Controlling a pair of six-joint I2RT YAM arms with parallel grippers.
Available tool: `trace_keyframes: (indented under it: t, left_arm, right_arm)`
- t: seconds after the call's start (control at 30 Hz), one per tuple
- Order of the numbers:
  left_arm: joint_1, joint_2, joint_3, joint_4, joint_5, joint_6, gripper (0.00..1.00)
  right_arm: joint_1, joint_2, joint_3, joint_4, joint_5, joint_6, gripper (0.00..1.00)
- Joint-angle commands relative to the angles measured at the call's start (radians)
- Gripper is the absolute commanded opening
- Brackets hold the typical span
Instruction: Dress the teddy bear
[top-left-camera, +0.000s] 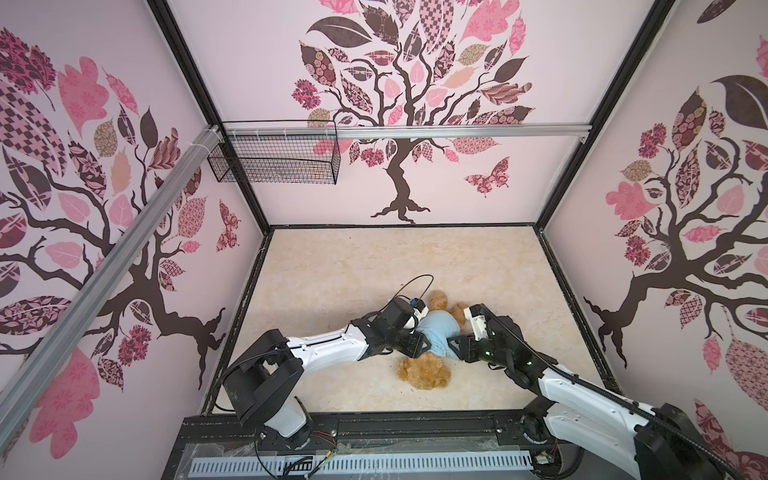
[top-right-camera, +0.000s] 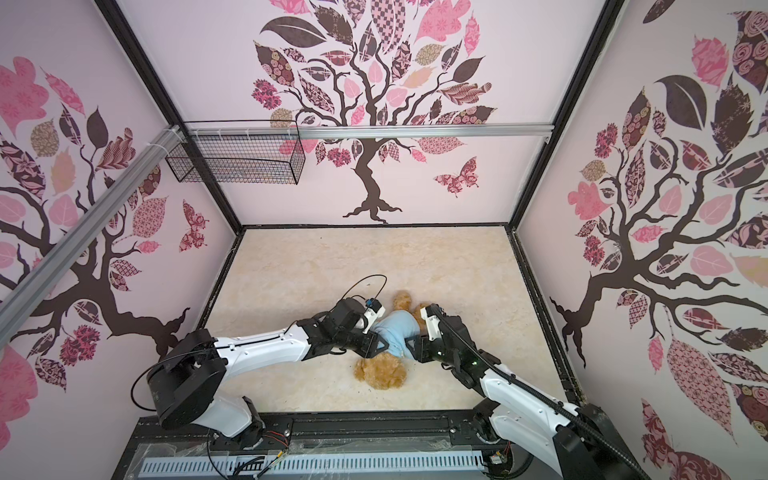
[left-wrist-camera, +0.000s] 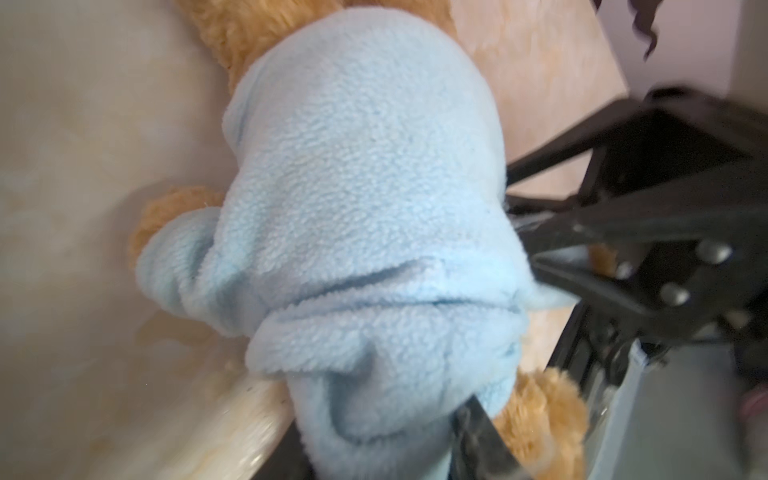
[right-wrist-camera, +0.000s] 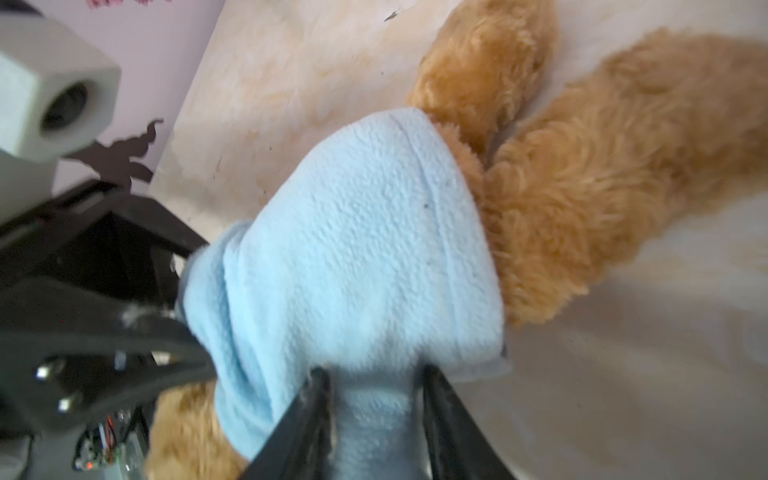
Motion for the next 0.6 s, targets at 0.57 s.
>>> trace_keyframes:
  t: [0.57]
  left_arm:
    - [0.098,-0.183,0.034,-0.421,0.043,0.974,0.29]
  right_arm:
    - [-0.150,0.257,0.152,0.109,-0.565,0.043,0.38]
